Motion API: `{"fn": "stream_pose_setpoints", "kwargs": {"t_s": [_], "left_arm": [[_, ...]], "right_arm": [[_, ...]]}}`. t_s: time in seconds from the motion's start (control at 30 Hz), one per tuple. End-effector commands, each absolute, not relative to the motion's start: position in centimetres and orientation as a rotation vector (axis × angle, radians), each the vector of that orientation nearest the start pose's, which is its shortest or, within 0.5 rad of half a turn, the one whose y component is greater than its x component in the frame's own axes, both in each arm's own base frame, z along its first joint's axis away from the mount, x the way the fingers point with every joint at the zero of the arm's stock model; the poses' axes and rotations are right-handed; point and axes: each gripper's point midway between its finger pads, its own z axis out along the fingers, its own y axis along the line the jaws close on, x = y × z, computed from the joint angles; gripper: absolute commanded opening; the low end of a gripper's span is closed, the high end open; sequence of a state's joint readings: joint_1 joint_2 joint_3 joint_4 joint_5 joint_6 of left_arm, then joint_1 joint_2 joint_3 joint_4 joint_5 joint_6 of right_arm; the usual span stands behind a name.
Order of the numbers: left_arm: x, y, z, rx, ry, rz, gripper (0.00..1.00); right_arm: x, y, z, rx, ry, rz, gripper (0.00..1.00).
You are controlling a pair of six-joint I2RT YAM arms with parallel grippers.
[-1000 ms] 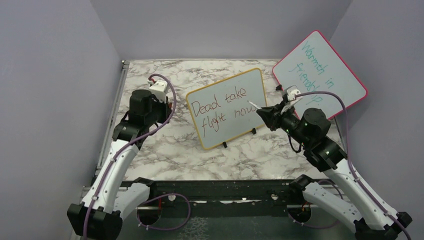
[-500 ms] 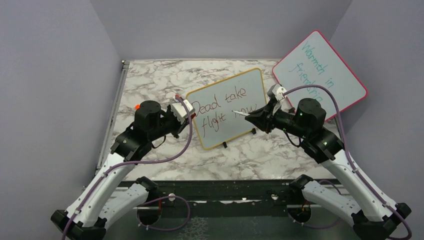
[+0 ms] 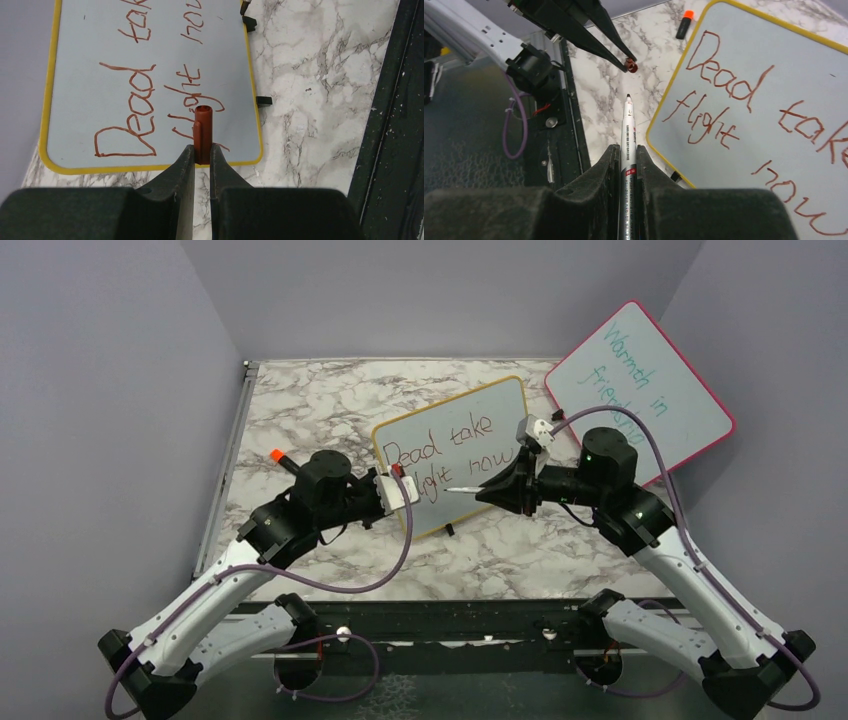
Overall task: Write a sentence on the whiteboard
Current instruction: Close the whiteboard marker at the center of the board.
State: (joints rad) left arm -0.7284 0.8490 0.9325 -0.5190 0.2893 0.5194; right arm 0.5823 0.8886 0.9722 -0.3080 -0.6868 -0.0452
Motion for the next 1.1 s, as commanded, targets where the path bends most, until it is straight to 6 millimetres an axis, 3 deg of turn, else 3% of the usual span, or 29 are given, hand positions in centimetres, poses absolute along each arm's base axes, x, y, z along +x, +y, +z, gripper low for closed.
{"fn": "stream_pose_setpoints", "kwargs": {"t_s": [0.0,0.43,1.07], "left_arm": [[19.7,-22.5,25.3,1.433,1.412,-0.361,0.00],[19.2,-24.1,25.2,1.548,1.316,-0.320,0.00],[18.5,-25.3,26.2,1.547,1.266,-0.380,0.00]], "right_arm": [[16.4,26.0,32.1,-1.122,1.471,1.110,0.01],[16.7,26.9,31.1,-1.159,1.493,1.163,0.00],[18.0,27.3,29.2,-1.151,1.572,1.147,0.01]]}}
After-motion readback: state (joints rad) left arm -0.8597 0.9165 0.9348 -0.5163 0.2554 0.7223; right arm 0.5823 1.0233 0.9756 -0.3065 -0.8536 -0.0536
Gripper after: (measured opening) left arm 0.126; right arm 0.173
